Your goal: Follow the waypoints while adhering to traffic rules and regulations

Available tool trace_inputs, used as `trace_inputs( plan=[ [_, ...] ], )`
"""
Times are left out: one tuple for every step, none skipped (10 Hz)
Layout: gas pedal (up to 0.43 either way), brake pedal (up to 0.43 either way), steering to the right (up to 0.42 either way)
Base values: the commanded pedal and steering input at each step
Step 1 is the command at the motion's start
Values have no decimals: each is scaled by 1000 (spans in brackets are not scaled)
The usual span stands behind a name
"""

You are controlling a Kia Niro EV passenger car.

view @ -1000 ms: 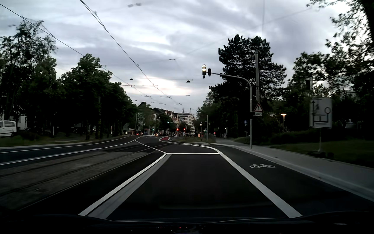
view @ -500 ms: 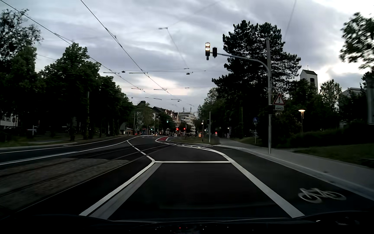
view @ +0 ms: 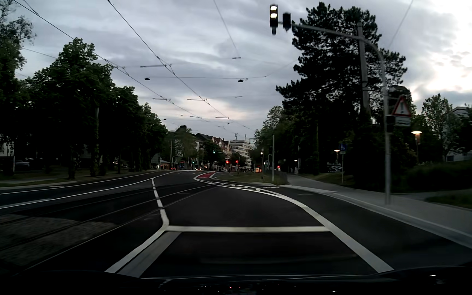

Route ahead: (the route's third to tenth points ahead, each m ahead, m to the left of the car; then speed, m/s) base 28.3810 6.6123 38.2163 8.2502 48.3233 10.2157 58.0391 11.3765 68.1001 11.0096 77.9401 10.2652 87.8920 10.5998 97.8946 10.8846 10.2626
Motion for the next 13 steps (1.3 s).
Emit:
trace_inputs(
  plan=[
    [28, 0, -36],
    [28, 0, -46],
    [28, 0, -55],
    [28, 0, -61],
    [28, 0, -65],
    [47, 0, -67],
    [59, 0, -69],
    [59, 0, -70],
    [79, 0, -71],
    [79, 0, -73],
    [79, 0, -74],
    [79, 0, -73],
    [79, 0, -71]
  ],
)
